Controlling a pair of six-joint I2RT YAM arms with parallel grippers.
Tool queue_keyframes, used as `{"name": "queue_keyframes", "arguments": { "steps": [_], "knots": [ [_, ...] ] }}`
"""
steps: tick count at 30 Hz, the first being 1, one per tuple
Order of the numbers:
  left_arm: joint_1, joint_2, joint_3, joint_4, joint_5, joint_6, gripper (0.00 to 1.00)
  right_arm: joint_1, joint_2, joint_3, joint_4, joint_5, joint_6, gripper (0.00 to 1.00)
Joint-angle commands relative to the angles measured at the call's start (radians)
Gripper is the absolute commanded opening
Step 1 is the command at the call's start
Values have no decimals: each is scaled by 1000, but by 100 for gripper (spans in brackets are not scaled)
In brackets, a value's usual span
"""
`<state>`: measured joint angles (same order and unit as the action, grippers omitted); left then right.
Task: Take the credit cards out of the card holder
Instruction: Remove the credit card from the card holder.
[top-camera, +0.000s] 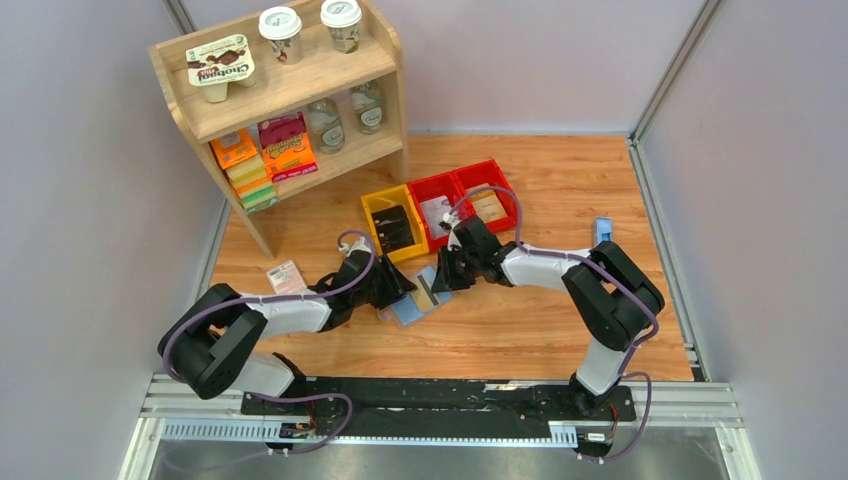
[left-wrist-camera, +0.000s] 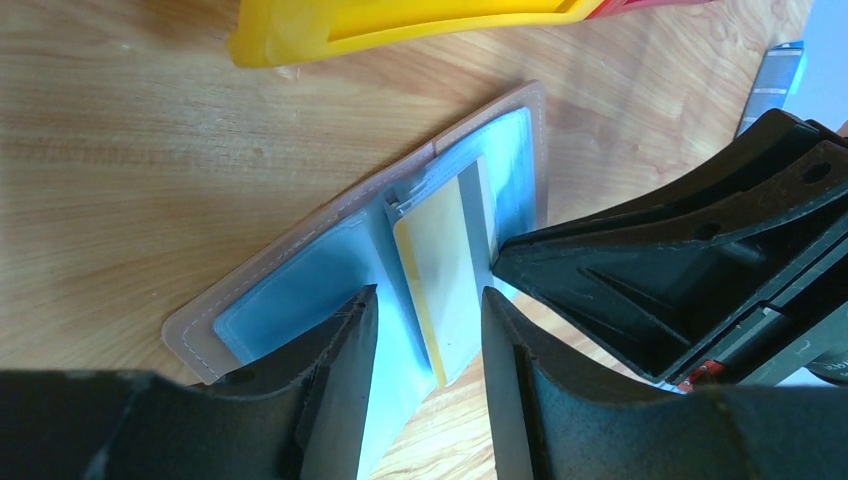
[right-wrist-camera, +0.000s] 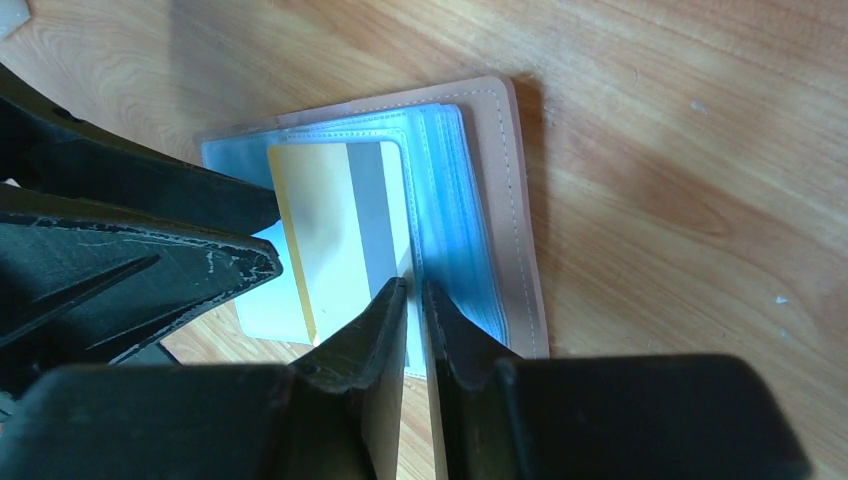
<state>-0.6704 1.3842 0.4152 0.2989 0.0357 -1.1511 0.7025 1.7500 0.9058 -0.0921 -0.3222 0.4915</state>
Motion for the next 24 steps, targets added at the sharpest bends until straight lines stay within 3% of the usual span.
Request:
{"name": "queue_keyframes", "arguments": {
  "steps": [1,24],
  "knots": [
    [-6,18,-26,98,3,-13,49,8,22,-35,-6,-12,32,19],
    [-6,84,-168,678,156,-33,31,6,37,-31,0,-3,33,20]
  ]
}}
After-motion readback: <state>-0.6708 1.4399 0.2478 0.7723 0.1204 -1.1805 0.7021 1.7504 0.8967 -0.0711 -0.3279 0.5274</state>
